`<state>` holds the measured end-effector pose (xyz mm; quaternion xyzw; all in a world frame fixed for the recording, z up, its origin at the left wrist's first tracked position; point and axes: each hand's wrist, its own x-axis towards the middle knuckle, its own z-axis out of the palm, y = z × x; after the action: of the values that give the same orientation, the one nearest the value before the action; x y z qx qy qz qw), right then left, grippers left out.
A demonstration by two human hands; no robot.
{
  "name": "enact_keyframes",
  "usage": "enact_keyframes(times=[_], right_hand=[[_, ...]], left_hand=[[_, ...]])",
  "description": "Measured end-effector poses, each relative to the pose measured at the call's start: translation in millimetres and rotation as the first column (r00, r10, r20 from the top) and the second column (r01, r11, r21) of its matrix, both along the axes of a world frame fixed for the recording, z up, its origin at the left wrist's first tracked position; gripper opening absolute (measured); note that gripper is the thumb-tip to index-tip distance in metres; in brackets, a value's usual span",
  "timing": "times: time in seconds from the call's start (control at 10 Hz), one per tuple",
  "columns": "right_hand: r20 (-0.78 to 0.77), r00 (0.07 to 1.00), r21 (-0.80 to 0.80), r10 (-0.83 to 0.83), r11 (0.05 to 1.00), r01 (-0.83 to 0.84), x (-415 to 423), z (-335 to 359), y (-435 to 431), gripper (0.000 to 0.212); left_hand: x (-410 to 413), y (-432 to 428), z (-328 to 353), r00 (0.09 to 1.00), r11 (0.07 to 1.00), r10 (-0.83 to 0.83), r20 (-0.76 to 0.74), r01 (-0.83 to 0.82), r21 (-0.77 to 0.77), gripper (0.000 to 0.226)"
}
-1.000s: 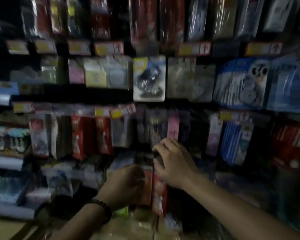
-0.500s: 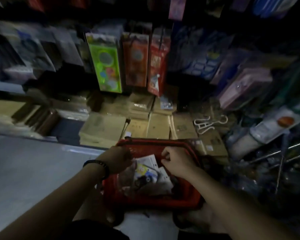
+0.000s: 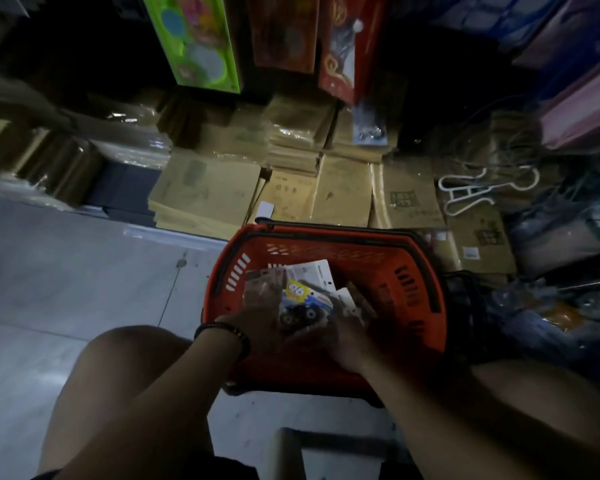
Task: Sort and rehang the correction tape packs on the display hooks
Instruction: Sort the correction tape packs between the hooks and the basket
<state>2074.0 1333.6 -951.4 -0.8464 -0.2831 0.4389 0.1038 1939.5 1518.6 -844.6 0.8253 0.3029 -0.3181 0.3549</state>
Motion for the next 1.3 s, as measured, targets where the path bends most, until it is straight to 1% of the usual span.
enact_keyframes(times=[0.1, 0.2, 0.3, 0.4, 0.5, 0.6, 0.7, 0.8, 0.9, 1.0, 1.1, 1.2, 1.3], right_hand=[[-0.016, 1.0, -0.048, 0.011, 0.999, -0.012, -3, -19, 3, 0.052], [-0.031, 0.995, -0.041, 0.093, 0.995, -0.095, -1, -34, 2, 0.056], [0.002, 0.982, 0.054, 0.188, 0.981, -0.187, 6, -43, 0, 0.05], [0.058, 0.953, 0.052, 0.297, 0.953, -0.3, 10, -48, -1, 0.051], [0.058, 0.962, 0.064, 0.267, 0.96, -0.271, 11, -52, -3, 0.044], [0.064, 0.967, 0.081, 0.248, 0.964, -0.253, 14, -60, -7, 0.04], [0.077, 0.974, 0.057, 0.213, 0.974, -0.217, 15, -64, -11, 0.037], [0.1, 0.977, 0.126, 0.186, 0.972, -0.198, 10, -59, -9, 0.045], [0.096, 0.965, 0.048, 0.244, 0.967, -0.249, 11, -57, -7, 0.044], [0.131, 0.951, 0.015, 0.281, 0.958, -0.286, 11, -60, -7, 0.047], [0.188, 0.918, -0.022, 0.35, 0.936, -0.352, 10, -62, -7, 0.06], [0.107, 0.948, 0.008, 0.298, 0.954, -0.301, 10, -65, -2, 0.064], [0.115, 0.952, 0.042, 0.285, 0.956, -0.291, 9, -67, -1, 0.058]], left_hand=[[11, 14, -9, 0.987, 0.984, -0.157, 0.024, 0.154, 0.089, 0.085], [16, 19, -17, 0.992, 0.99, -0.126, 0.021, 0.125, 0.058, 0.08], [18, 16, -21, 0.988, 0.987, -0.151, -0.027, 0.153, 0.057, 0.079], [20, 15, -27, 0.986, 0.982, -0.164, -0.036, 0.167, 0.086, 0.078], [19, 14, -25, 0.988, 0.984, -0.154, 0.015, 0.151, 0.096, 0.088], [18, 14, -28, 0.992, 0.989, -0.128, -0.01, 0.129, 0.067, 0.087], [17, 16, -31, 0.995, 0.995, -0.088, -0.039, 0.089, 0.043, 0.07], [18, 20, -32, 0.993, 0.993, -0.11, -0.05, 0.113, 0.048, 0.062], [17, 21, -33, 0.988, 0.987, -0.142, -0.053, 0.145, 0.064, 0.058], [15, 20, -35, 0.986, 0.984, -0.163, -0.04, 0.166, 0.069, 0.06], [15, 19, -34, 0.989, 0.987, -0.147, -0.035, 0.148, 0.056, 0.07], [16, 18, -32, 0.989, 0.987, -0.147, -0.019, 0.148, 0.068, 0.074], [18, 16, -28, 0.989, 0.988, -0.141, -0.038, 0.143, 0.063, 0.067]])
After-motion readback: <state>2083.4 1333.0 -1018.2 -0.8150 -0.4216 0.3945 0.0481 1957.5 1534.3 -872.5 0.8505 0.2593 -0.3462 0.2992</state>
